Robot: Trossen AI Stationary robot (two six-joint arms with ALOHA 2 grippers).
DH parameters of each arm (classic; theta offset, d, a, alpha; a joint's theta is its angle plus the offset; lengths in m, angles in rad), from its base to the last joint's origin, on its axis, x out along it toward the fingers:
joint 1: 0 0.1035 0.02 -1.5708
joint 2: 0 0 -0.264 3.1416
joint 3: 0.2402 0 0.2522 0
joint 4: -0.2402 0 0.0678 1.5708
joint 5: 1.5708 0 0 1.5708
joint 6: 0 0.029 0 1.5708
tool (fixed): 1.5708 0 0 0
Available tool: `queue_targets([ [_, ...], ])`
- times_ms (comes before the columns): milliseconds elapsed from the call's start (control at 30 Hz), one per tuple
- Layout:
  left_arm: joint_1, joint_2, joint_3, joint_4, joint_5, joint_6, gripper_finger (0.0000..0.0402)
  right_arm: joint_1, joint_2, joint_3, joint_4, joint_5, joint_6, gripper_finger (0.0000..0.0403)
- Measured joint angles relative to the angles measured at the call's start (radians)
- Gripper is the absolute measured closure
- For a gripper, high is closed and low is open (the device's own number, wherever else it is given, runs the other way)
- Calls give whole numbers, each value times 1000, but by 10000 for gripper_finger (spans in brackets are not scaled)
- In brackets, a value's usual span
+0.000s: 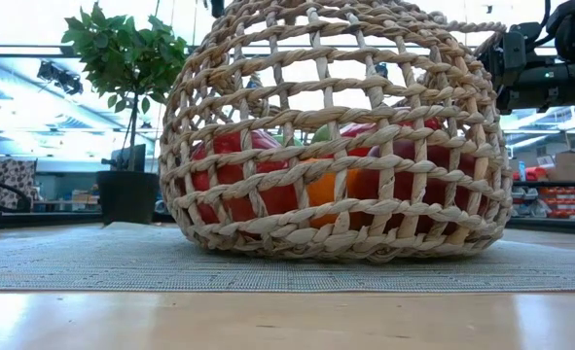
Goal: Build produce basket
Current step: Put the violet grapes into the brown basket
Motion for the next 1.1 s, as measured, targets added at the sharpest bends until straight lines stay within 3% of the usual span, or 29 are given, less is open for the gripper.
queue_targets([
  [333,48,149,264,-291,81,8,267,0,0,0,0,0,0,9],
  [433,49,158,322,-407,91,82,267,0,0,0,0,0,0,9],
  [567,47,152,333,-413,95,175,267,0,0,0,0,0,0,9],
  [833,24,150,333,-576,94,748,267,0,0,0,0,0,0,9],
  [1100,25,155,332,-777,94,1034,267,0,0,0,0,0,0,9],
])
